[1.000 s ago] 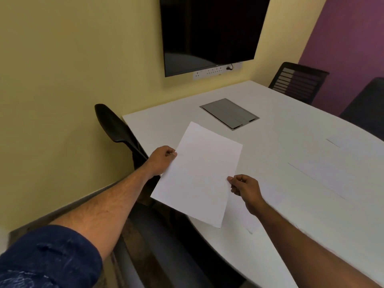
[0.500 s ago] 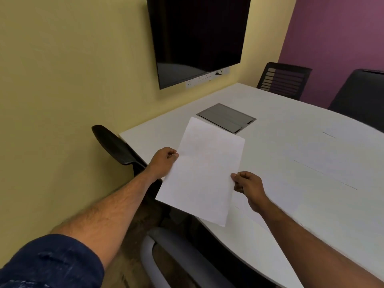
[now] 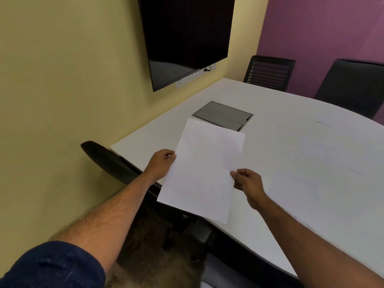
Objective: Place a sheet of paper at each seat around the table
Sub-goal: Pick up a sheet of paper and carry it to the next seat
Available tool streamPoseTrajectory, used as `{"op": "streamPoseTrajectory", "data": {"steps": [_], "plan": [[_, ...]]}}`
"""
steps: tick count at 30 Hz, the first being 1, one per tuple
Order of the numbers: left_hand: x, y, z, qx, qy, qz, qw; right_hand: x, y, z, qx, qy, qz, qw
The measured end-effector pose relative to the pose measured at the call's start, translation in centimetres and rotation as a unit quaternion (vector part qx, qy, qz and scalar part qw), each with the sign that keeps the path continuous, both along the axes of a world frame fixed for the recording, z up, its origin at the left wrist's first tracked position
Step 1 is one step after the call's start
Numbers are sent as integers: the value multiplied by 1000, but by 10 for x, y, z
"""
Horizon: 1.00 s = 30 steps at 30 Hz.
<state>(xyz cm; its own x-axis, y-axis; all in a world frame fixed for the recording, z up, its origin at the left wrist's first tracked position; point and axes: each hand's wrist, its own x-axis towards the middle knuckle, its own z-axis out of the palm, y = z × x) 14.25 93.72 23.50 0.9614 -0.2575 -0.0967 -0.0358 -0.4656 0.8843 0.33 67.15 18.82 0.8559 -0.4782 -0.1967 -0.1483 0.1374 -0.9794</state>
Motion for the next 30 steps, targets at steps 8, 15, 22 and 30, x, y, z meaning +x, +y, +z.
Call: {"op": "streamPoseTrajectory", "data": {"steps": [8, 15, 22, 30], "plan": [[69, 36, -9, 19, -23, -45, 999, 39, 51, 9, 1, 15, -71, 997], [120, 28, -15, 32, -26, -71, 997, 77, 47, 0, -1, 19, -78, 997], [159, 22, -30, 60, 7, -97, 993, 116, 48, -22, 5, 44, -87, 995], [228, 31, -42, 147, -36, -144, 978, 181, 61, -34, 14, 75, -109, 991]]}}
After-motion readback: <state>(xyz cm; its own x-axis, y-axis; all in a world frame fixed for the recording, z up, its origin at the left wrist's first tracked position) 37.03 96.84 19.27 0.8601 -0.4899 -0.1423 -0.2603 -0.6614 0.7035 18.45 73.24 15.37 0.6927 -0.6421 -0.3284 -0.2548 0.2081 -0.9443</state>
